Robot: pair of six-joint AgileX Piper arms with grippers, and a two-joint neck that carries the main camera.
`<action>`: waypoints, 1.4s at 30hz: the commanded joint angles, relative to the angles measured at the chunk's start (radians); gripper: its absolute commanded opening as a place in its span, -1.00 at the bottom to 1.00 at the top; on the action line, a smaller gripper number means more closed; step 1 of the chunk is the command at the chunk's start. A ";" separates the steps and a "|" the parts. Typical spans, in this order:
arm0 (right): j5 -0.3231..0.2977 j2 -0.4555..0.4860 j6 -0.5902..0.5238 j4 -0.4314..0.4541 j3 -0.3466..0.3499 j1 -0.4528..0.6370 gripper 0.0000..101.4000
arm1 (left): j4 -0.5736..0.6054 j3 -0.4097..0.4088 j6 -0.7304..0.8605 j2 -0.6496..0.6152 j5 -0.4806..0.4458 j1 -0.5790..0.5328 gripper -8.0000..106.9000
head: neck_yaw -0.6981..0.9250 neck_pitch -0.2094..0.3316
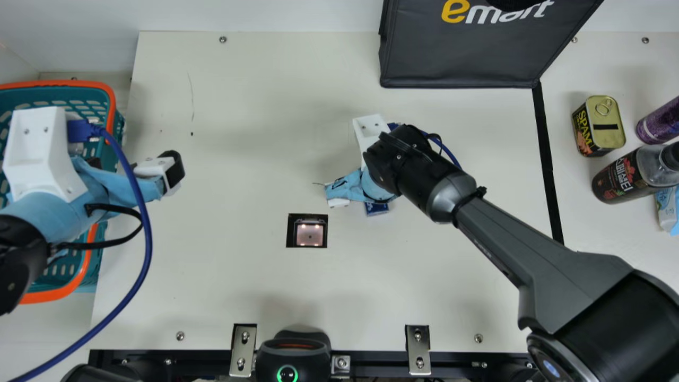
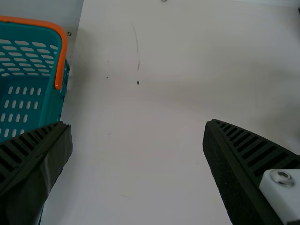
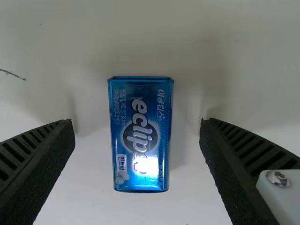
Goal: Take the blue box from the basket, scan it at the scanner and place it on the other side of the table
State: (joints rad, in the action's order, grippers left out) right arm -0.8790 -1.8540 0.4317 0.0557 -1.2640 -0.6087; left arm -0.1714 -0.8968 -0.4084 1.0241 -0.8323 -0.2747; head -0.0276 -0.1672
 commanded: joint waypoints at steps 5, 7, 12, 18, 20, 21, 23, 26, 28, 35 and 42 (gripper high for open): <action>-0.011 -0.006 -0.002 -0.002 -0.005 0.000 -0.05 | 0.000 0.000 0.000 0.000 0.000 0.000 0.71 | 0.000 0.029; -0.014 -0.008 -0.002 0.000 -0.007 0.000 -0.31 | 0.000 0.000 0.000 0.000 0.000 0.000 0.71 | 0.000 0.029; -0.026 -0.007 0.002 0.011 -0.012 -0.004 -0.97 | 0.000 0.000 0.000 0.000 0.000 0.000 0.71 | 0.000 0.029; -0.059 0.011 0.006 0.019 -0.032 -0.012 -1.00 | 0.000 0.000 0.000 0.000 0.000 0.000 0.71 | 0.000 0.029; -0.075 0.021 0.005 0.020 -0.045 -0.015 -1.00 | 0.000 0.000 0.000 0.000 0.000 0.000 0.71 | 0.000 0.029; -0.084 0.027 0.005 0.021 -0.053 -0.016 -1.00 | 0.000 0.000 0.000 0.000 0.000 0.000 0.71 | 0.000 0.029; -0.103 0.039 0.002 0.021 -0.069 -0.019 -1.00 | 0.000 0.000 0.000 0.000 0.000 0.000 0.71 | 0.000 0.029; -0.129 0.054 -0.006 0.018 -0.093 -0.020 -1.00 | 0.000 0.000 0.000 0.000 0.000 0.000 0.71 | 0.000 0.029; -0.144 0.062 -0.013 0.015 -0.107 -0.020 -1.00 | 0.000 0.000 0.000 0.000 0.000 0.000 0.71 | 0.000 0.029; -0.157 0.090 -0.042 -0.003 -0.122 -0.001 -1.00 | 0.000 0.000 0.000 0.000 0.000 0.000 0.71 | -0.117 0.029; -0.104 0.168 -0.125 -0.049 -0.036 0.106 -1.00 | 0.000 0.000 0.000 0.000 0.000 0.000 0.71 | -0.280 0.029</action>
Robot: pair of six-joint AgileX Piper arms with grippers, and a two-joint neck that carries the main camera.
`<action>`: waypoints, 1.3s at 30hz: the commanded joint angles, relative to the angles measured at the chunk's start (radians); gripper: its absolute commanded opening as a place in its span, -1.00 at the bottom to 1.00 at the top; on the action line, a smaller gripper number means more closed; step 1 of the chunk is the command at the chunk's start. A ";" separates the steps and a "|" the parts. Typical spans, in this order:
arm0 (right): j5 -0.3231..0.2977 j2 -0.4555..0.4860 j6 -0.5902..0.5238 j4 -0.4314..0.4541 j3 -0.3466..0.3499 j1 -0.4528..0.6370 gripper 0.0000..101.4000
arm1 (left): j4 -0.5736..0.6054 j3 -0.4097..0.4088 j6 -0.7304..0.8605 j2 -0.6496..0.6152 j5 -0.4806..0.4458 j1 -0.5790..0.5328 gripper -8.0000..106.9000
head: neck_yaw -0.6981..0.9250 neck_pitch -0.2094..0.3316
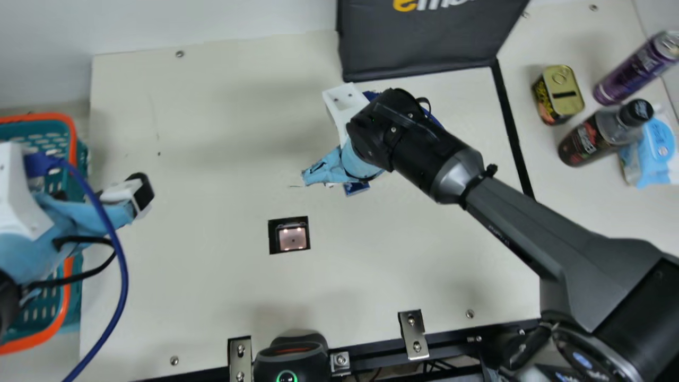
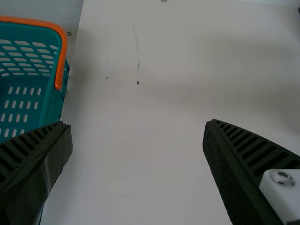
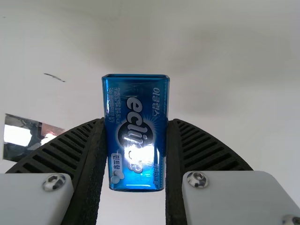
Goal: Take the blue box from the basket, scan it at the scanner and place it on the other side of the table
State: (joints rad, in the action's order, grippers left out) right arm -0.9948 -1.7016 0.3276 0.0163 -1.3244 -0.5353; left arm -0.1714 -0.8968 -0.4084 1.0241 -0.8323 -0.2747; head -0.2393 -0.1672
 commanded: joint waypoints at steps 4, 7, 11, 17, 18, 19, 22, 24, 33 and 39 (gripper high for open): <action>0.040 0.077 -0.092 -0.045 0.096 0.128 -1.00 | 0.000 0.000 0.000 0.000 0.000 0.000 0.71 | -0.137 0.029; 0.052 0.125 -0.152 -0.070 0.148 0.208 -1.00 | 0.000 0.000 0.000 0.000 0.000 0.000 0.71 | -0.137 0.029; 0.054 0.190 -0.240 -0.099 0.211 0.323 -1.00 | 0.000 0.000 0.000 0.000 0.000 0.000 0.71 | -0.137 0.029; 0.036 0.277 -0.377 -0.131 0.289 0.505 -1.00 | 0.000 0.000 0.000 0.000 0.000 0.000 0.71 | -0.137 0.029; 0.031 0.290 -0.398 -0.134 0.300 0.534 -1.00 | 0.000 0.000 0.000 0.000 0.000 0.000 0.71 | -0.137 0.029; 0.026 0.302 -0.420 -0.136 0.311 0.563 -1.00 | 0.000 0.000 0.000 0.000 0.000 0.000 0.71 | -0.137 0.029; 0.013 0.337 -0.484 -0.143 0.343 0.651 -1.00 | 0.000 0.000 0.000 0.000 0.000 0.000 0.71 | -0.137 0.029; 0.006 0.357 -0.527 -0.148 0.365 0.709 -1.00 | 0.000 0.000 0.000 0.000 0.000 0.000 0.71 | -0.137 0.029; -0.030 0.431 -0.717 -0.166 0.448 0.957 -1.00 | 0.000 0.000 0.000 0.000 0.000 0.000 0.71 | -0.137 0.029; -0.050 0.456 -0.845 -0.175 0.481 1.109 -1.00 | 0.000 0.000 0.000 0.000 0.000 0.000 0.71 | -0.137 0.029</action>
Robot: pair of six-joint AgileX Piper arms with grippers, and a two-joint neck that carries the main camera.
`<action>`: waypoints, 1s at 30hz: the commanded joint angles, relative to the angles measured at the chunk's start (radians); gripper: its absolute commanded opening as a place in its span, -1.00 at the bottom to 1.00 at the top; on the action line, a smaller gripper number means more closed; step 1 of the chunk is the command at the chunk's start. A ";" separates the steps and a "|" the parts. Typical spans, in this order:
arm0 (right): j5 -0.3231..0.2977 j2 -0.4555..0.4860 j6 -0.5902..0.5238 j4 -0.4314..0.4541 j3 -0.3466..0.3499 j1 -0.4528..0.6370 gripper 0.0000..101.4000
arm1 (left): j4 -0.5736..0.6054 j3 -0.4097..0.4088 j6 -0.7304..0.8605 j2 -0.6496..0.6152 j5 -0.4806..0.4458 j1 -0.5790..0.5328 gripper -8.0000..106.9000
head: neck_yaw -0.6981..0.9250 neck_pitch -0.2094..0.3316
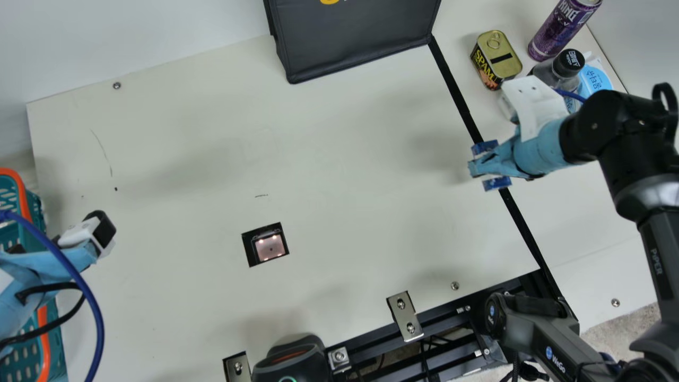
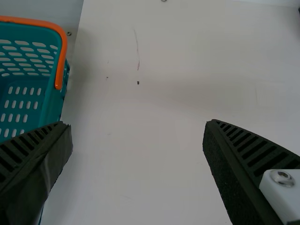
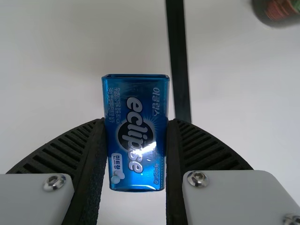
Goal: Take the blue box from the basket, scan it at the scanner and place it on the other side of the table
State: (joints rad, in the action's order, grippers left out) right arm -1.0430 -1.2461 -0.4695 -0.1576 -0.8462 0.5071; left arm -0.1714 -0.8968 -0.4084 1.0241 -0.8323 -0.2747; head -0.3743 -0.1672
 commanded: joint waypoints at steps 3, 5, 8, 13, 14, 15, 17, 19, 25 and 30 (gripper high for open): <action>-0.007 0.004 -0.109 -0.002 0.012 0.138 -1.00 | 0.000 0.000 0.000 0.000 0.000 0.000 0.71 | -0.002 0.029; -0.007 0.004 -0.148 -0.001 0.016 0.183 -1.00 | 0.000 0.000 0.000 0.000 0.000 0.000 0.71 | -0.002 0.029; 0.002 -0.003 -0.207 0.001 0.020 0.247 -1.00 | 0.000 0.000 0.000 0.000 0.000 0.000 0.71 | -0.002 0.029; 0.030 -0.024 -0.298 0.000 0.022 0.336 -1.00 | 0.000 0.000 0.000 0.000 0.000 0.000 0.71 | -0.002 0.029; 0.036 -0.030 -0.315 0.000 0.021 0.352 -1.00 | 0.000 0.000 0.000 0.000 0.000 0.000 0.71 | -0.002 0.029; 0.043 -0.037 -0.333 -0.001 0.020 0.367 -1.00 | 0.000 0.000 0.000 0.000 0.000 0.000 0.71 | -0.002 0.029; 0.057 -0.050 -0.364 -0.003 0.018 0.393 -1.00 | 0.000 0.000 0.000 0.000 0.000 0.000 0.71 | -0.002 0.029; 0.073 -0.065 -0.393 -0.006 0.015 0.414 -1.00 | 0.000 0.000 0.000 0.000 0.000 0.000 0.71 | -0.002 0.029; 0.129 -0.110 -0.465 -0.015 0.005 0.445 -1.00 | 0.000 0.000 0.000 0.000 0.000 0.000 0.71 | -0.002 0.029; 0.178 -0.144 -0.491 -0.016 0.000 0.438 -1.00 | 0.000 0.000 0.000 0.000 0.000 0.000 0.71 | -0.002 0.029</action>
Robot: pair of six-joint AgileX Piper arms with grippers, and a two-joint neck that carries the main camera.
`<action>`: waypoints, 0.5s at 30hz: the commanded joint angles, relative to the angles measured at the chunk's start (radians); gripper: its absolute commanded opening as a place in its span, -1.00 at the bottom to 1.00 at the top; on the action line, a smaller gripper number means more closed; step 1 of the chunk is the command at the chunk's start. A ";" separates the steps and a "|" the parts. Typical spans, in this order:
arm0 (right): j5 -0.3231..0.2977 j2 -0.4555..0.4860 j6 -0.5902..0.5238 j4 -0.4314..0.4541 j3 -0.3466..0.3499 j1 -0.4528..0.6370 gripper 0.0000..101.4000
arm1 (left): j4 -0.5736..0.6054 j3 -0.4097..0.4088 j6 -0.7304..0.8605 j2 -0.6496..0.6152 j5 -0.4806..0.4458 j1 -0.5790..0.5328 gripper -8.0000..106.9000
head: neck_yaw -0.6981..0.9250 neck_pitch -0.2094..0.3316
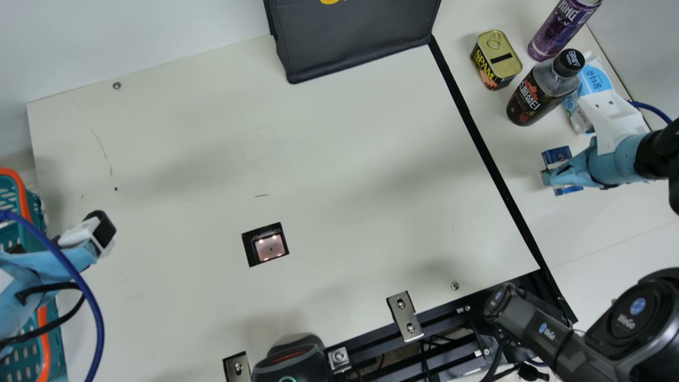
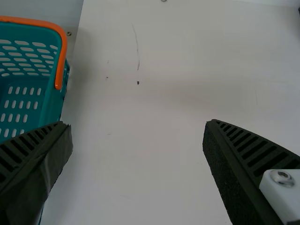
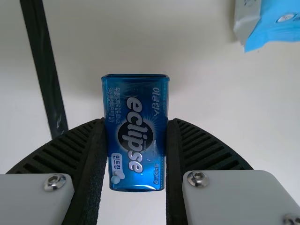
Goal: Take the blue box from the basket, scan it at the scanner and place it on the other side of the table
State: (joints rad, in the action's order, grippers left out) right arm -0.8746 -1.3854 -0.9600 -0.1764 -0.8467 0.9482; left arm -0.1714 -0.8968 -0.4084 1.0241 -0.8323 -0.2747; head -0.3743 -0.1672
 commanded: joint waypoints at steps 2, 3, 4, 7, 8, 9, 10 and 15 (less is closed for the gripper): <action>0.027 -0.018 -0.004 0.005 0.000 -0.011 -1.00 | 0.000 0.000 0.000 0.000 0.000 0.000 0.71 | -0.002 0.029; 0.035 -0.024 -0.004 0.006 0.000 -0.015 -1.00 | 0.000 0.000 0.000 0.000 0.000 0.000 0.71 | -0.002 0.029; 0.043 -0.029 -0.004 0.007 -0.001 -0.020 -1.00 | 0.000 0.000 0.000 0.000 0.000 0.000 0.71 | -0.002 0.029; 0.068 -0.045 0.000 0.010 0.000 -0.031 -1.00 | 0.000 0.000 0.000 0.000 0.000 0.000 0.71 | -0.002 0.029; 0.076 -0.050 0.003 0.011 0.000 -0.035 -1.00 | 0.000 0.000 0.000 0.000 0.000 0.000 0.71 | -0.002 0.029; 0.084 -0.055 0.006 0.012 0.001 -0.038 -1.00 | 0.000 0.000 0.000 0.000 0.000 0.000 0.71 | -0.002 0.029; 0.093 -0.060 0.010 0.014 0.001 -0.042 -1.00 | 0.000 0.000 0.000 0.000 0.000 0.000 0.71 | -0.002 0.029; 0.130 -0.082 0.031 0.026 0.009 -0.058 -1.00 | 0.000 0.000 0.000 0.000 0.000 0.000 0.71 | -0.002 0.029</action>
State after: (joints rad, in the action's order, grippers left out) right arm -0.7527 -1.4668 -0.9311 -0.1509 -0.8401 0.8921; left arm -0.1714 -0.8968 -0.4084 1.0241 -0.8323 -0.2747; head -0.3743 -0.1672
